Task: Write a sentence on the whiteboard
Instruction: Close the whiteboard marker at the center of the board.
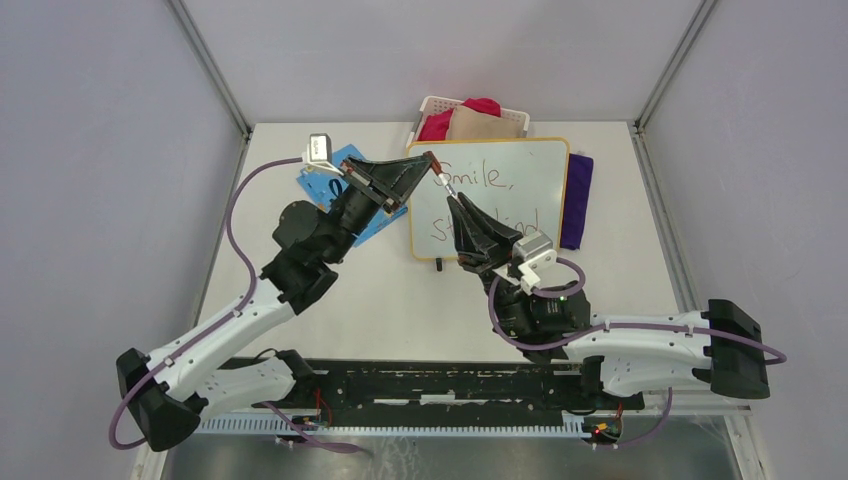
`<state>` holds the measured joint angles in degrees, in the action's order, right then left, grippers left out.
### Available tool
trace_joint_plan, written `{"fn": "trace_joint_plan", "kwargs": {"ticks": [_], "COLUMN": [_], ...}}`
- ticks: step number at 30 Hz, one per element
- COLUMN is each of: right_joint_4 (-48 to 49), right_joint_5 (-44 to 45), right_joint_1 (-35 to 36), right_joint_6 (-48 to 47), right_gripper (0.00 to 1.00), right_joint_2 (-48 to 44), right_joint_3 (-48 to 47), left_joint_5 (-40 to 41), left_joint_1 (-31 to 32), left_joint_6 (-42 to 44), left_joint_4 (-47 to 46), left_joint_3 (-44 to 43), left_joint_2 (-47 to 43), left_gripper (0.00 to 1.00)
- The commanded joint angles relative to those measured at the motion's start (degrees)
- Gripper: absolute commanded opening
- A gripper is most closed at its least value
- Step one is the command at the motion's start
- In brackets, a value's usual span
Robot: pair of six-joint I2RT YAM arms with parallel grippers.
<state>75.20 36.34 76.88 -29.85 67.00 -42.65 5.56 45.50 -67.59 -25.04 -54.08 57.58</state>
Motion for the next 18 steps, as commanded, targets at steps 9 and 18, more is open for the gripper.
{"fn": "trace_joint_plan", "kwargs": {"ticks": [9, 18], "right_joint_4": [-0.5, 1.3], "right_joint_5": [0.2, 0.2], "right_joint_1": [-0.8, -0.9], "right_joint_6": [0.7, 0.8], "right_gripper": [0.00, 0.00], "right_joint_2": [-1.0, -2.2], "right_joint_3": [-4.5, -2.7], "left_joint_5": [-12.0, -8.0], "left_joint_1": [2.1, 2.1], "left_joint_6": [2.8, 2.8], "left_joint_4": [-3.3, -3.3], "left_joint_3": [-1.4, 0.3], "left_joint_2": [1.9, -0.7], "left_gripper": [0.02, 0.08]}}
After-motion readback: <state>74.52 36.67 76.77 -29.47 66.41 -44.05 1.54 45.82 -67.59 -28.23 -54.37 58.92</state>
